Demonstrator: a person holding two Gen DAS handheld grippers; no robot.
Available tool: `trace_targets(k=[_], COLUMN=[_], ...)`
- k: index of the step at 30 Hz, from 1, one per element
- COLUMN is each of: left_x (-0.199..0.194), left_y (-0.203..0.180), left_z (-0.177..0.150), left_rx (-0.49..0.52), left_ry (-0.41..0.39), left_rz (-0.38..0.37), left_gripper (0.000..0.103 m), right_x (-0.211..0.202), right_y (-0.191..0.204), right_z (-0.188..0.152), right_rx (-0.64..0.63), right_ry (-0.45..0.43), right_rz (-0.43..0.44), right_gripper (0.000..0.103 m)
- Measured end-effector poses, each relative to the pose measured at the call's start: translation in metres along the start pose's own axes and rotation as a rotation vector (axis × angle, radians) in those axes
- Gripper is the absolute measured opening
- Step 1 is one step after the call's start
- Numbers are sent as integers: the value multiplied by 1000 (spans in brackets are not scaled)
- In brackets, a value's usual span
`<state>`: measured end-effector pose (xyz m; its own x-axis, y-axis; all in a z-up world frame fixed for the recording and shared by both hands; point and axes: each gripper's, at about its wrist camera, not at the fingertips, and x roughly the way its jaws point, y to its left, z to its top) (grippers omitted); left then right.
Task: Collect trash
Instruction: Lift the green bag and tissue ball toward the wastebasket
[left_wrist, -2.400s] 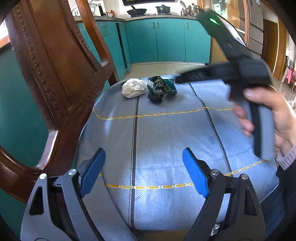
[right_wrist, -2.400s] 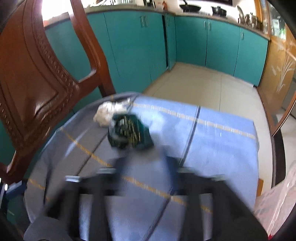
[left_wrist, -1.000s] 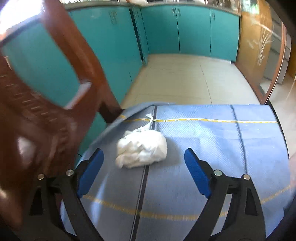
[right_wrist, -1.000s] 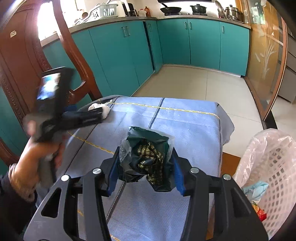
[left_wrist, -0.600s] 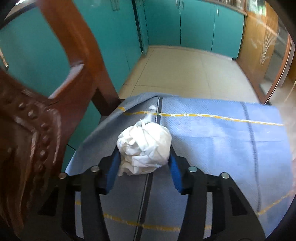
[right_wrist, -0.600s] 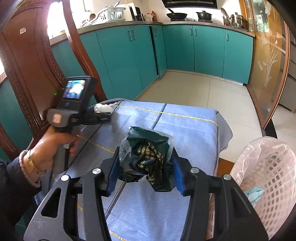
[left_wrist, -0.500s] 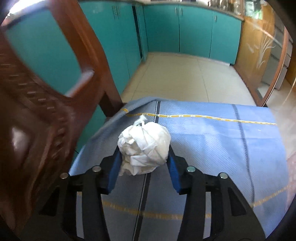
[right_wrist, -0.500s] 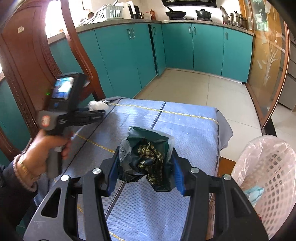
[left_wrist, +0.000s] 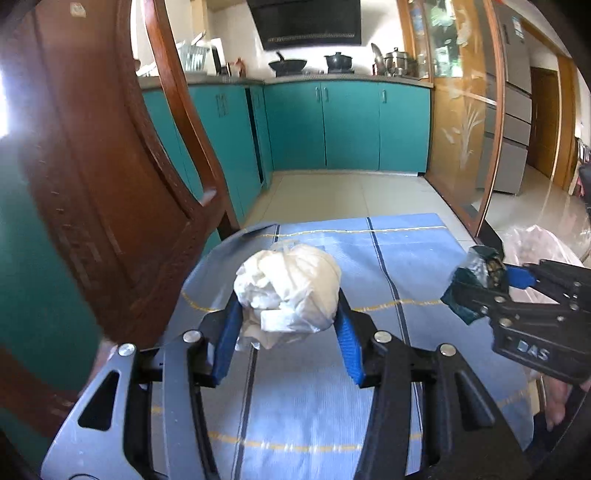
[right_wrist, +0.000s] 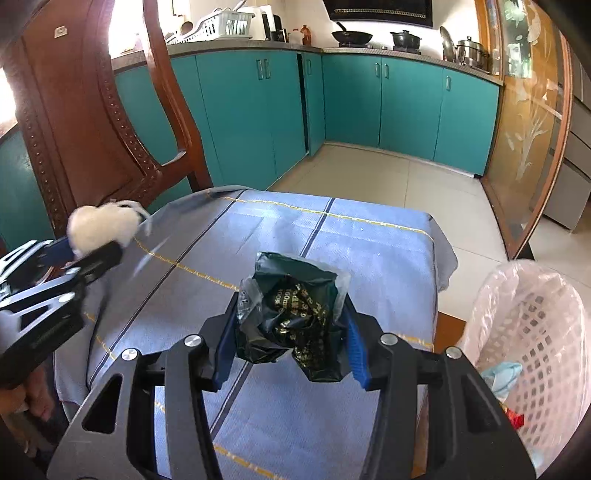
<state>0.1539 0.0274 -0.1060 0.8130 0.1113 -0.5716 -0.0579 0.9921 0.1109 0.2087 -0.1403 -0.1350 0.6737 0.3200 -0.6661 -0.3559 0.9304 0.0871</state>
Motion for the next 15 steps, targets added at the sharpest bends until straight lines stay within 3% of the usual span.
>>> trace_targets(k=[7,15], left_x=[-47,-61], left_y=[-9,-18], left_z=[-3,-12], left_rx=[-1,19], left_ry=[-43,-70], left_rz=[6,-13], left_gripper=[49,49], right_x=[-20,-29], right_y=[-1,5], right_z=[-17,-26], right_rx=[48,37], right_ry=[-38,-65], right_rz=[-19,-66], right_gripper=[50,50])
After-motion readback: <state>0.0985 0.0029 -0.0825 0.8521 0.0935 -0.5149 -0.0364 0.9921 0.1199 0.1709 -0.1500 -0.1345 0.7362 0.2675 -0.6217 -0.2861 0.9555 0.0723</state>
